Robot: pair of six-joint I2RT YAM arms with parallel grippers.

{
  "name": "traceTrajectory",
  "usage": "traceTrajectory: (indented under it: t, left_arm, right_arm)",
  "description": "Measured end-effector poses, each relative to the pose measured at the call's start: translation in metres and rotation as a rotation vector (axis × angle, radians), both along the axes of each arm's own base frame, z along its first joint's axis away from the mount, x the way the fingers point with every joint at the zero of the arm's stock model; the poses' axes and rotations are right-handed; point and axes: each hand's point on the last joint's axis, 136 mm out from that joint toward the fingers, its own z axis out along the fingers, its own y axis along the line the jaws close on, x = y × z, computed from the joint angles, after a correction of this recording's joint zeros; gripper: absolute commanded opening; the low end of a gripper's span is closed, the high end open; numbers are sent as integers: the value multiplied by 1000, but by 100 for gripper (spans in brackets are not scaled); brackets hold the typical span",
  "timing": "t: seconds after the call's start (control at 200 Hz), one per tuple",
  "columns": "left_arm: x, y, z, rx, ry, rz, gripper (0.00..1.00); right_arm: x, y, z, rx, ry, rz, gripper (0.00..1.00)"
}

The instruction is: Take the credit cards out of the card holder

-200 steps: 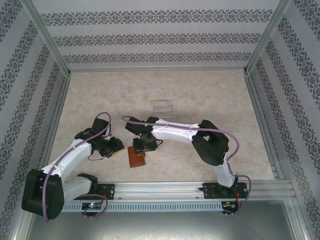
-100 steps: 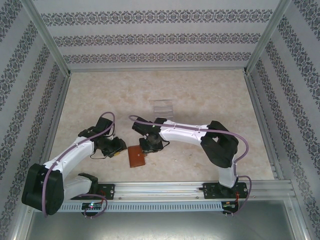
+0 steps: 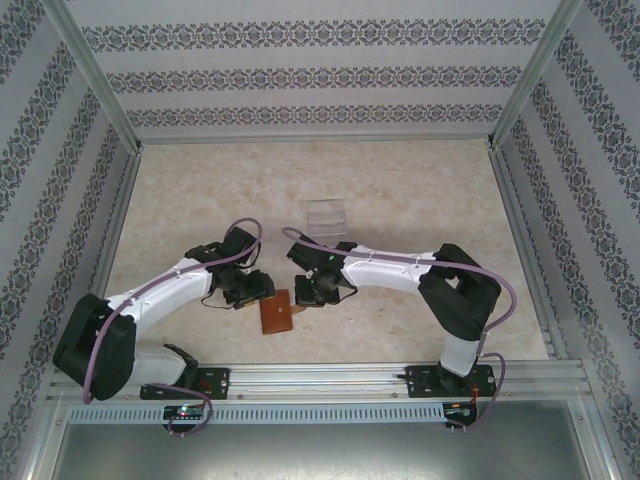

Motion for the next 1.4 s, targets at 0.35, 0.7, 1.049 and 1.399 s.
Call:
traceTrajectory:
  t: [0.35,0.7,1.049,1.399]
  left_arm:
    - [4,-28,1,140,22,-104,69]
    - [-5,-43,-9,264,77,-162,77]
    - [-10,-34,-18,383,128,-165,79]
    - [-13,-30,-26,421,155,-169,86]
  right_arm:
    - [4,-15,-17,150,57,-125,5]
    - [7,-9,-18,306,91,-168,4]
    - [8,-9,-18,349,97,-176,4]
    - [8,-9,-18,365,99,-177,4]
